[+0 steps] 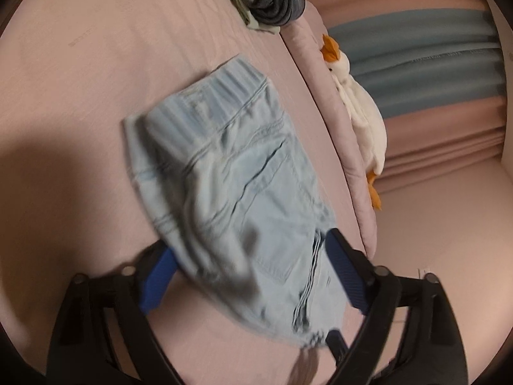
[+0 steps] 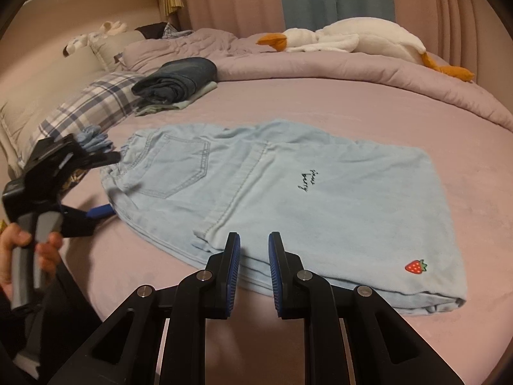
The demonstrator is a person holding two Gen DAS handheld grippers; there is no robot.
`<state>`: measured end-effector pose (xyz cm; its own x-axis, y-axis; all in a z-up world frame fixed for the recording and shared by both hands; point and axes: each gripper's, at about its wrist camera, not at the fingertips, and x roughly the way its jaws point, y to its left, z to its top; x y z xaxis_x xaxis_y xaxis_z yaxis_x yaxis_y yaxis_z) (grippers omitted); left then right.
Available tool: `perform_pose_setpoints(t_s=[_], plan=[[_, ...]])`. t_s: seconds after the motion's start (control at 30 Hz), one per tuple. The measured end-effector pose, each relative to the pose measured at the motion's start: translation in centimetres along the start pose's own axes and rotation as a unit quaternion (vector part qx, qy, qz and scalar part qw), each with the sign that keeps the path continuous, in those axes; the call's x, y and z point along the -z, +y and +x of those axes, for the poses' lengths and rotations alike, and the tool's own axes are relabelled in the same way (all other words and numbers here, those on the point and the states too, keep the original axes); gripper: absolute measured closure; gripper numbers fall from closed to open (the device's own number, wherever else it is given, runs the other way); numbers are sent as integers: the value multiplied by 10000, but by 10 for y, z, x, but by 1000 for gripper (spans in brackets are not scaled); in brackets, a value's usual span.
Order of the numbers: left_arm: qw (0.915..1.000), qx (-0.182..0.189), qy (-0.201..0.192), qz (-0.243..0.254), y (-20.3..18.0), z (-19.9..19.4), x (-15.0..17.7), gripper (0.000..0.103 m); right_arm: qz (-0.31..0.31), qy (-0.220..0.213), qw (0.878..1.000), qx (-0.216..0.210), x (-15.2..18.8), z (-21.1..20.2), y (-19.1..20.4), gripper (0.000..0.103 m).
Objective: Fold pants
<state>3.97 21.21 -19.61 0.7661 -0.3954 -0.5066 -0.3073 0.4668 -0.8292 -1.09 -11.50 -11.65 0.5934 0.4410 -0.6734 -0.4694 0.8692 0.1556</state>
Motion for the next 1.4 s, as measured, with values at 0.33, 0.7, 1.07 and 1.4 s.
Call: perform_pose_setpoints(t_s=[0.33,0.7,1.07,1.4], plan=[[9971,-434,-134,618,-20,21,2,8,144,90,9998,37,-3,5,-2,86],[9964,-387,-84,745,-21,27,0,9,98,278,9996,53,-8,19,10,86],[9950,-450,-49,886,-22,29,-1,11,84,242,9997,7,-14,22,15,86],[9948,-561,31,852,-17,30,-4,36,103,236,9996,-70,-23,30,21,86]])
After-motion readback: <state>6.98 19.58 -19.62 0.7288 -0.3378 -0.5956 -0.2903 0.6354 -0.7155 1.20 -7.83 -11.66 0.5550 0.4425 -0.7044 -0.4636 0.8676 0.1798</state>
